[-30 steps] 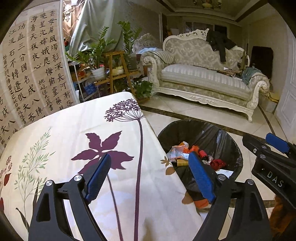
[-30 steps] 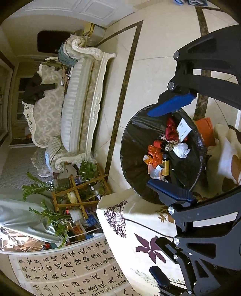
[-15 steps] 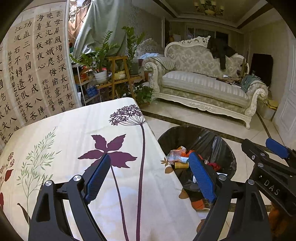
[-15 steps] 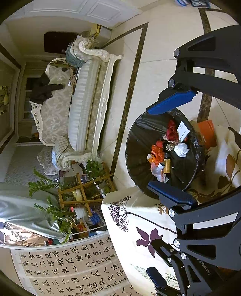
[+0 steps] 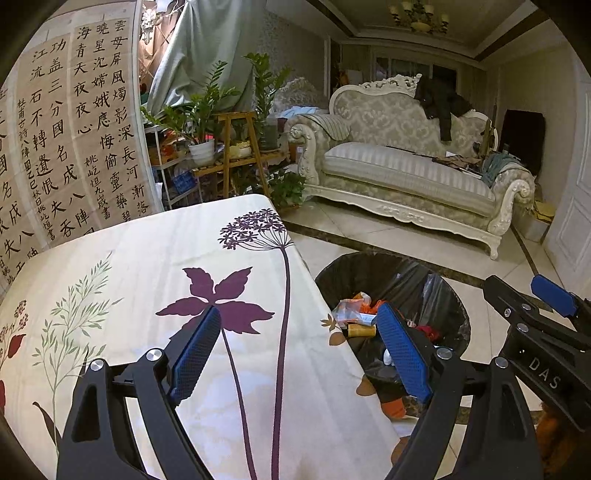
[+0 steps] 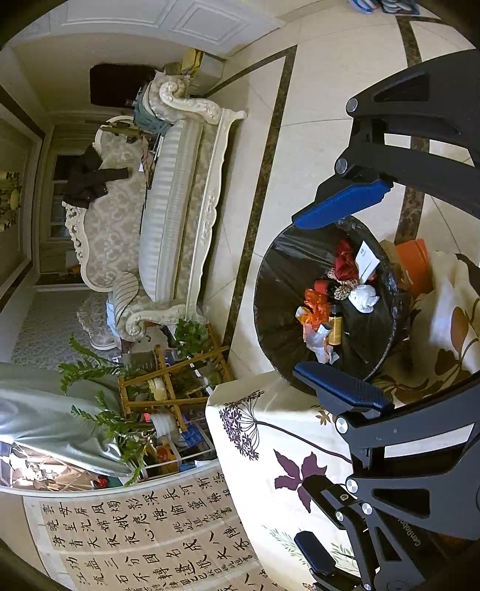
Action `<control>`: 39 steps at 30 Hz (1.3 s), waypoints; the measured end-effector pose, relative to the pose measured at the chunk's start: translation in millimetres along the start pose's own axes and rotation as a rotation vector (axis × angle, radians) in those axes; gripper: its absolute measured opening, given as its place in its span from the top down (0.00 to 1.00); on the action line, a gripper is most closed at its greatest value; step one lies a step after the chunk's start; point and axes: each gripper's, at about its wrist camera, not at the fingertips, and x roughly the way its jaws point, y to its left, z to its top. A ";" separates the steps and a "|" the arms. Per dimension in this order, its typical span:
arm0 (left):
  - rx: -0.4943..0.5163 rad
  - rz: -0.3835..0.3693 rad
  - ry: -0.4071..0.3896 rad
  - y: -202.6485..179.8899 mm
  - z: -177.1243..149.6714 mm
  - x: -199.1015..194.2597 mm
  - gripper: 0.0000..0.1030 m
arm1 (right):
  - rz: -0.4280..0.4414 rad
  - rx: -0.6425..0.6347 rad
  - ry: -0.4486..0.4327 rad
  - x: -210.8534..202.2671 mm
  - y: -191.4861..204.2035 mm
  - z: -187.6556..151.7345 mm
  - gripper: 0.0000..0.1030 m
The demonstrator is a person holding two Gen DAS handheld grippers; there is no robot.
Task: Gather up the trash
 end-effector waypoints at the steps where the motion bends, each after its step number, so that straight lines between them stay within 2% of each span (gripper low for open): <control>1: 0.000 0.000 0.000 -0.4 0.2 -0.1 0.19 | 0.000 0.000 0.000 -0.1 -0.1 -0.2 0.29; 39: -0.002 -0.002 -0.015 -3.1 1.0 -0.1 0.19 | 0.000 -0.001 -0.002 0.3 0.6 -2.2 0.29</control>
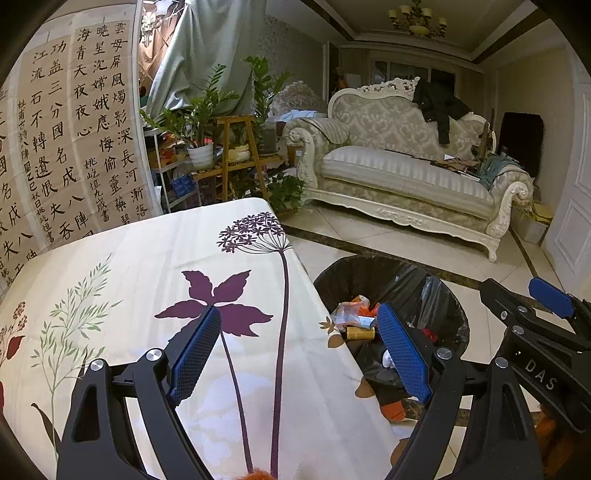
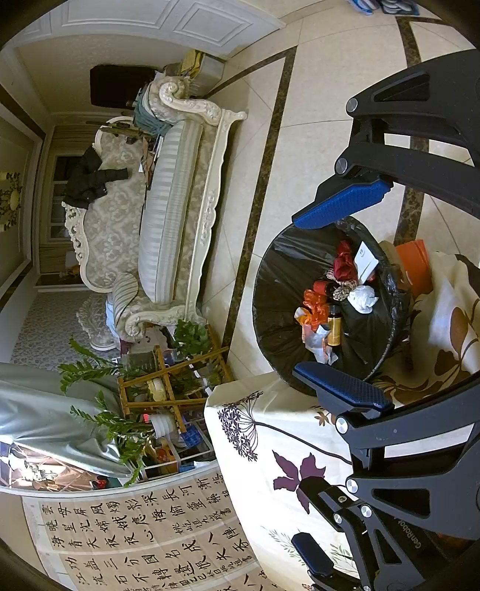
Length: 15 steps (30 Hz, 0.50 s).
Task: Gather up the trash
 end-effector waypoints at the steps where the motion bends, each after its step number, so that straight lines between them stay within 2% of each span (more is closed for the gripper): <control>1: 0.001 0.000 0.001 -1.1 0.0 0.5 0.19 | 0.000 0.000 0.000 0.2 0.0 -0.2 0.29; 11: -0.012 -0.024 0.008 0.0 -2.5 3.7 0.17 | -0.002 -0.001 0.000 -0.2 0.5 0.1 0.29; 15: -0.005 0.003 -0.018 0.4 -2.9 1.2 0.17 | 0.000 -0.001 0.001 0.1 0.2 -0.2 0.29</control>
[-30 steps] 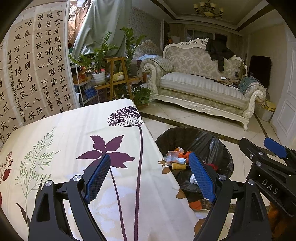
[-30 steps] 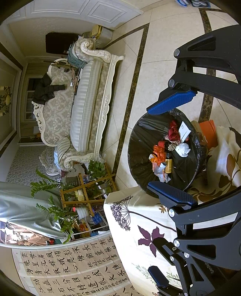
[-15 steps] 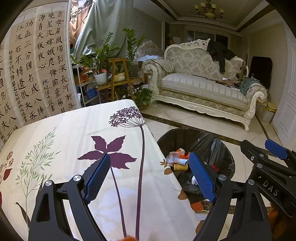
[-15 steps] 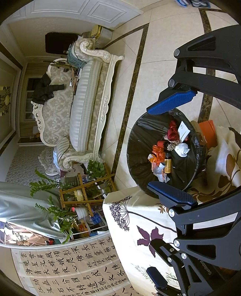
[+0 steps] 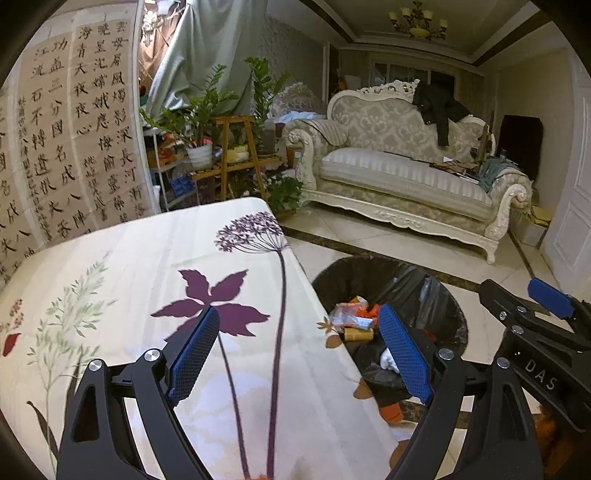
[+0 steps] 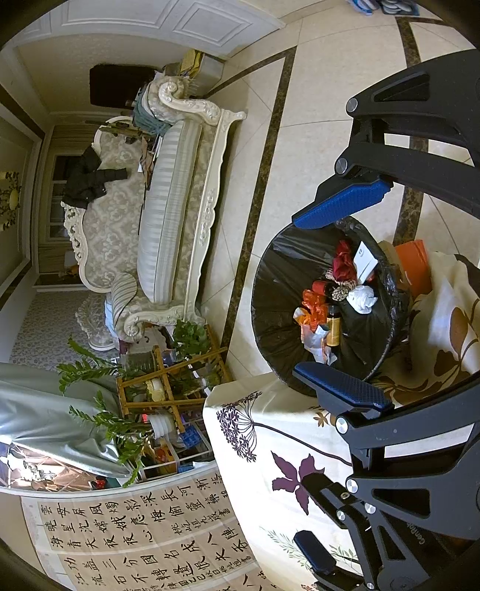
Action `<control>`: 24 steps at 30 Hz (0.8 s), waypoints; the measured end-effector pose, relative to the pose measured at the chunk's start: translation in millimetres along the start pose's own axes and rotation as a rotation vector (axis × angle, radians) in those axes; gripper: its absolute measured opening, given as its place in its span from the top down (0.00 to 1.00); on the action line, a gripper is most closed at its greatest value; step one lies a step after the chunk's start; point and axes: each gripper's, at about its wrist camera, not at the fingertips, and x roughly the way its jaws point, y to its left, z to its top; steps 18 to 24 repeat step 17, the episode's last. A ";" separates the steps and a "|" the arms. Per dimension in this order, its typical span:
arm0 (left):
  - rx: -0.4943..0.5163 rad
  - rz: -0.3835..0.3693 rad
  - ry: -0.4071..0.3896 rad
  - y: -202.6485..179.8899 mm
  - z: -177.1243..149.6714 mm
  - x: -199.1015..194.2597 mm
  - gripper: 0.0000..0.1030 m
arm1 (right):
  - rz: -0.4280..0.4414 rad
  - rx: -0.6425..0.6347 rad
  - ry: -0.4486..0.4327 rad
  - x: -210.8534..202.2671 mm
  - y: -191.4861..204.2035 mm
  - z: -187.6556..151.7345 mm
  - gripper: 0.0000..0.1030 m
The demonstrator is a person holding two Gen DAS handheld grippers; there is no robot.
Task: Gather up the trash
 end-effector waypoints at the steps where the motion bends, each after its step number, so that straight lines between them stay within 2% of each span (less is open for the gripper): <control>1: 0.007 0.008 -0.007 -0.8 0.1 -0.5 0.17 | 0.000 0.000 0.000 0.0 0.1 0.0 0.29; 24: -0.034 0.002 0.026 12.1 0.7 2.6 0.17 | 0.013 -0.017 0.006 0.0 8.3 1.1 0.29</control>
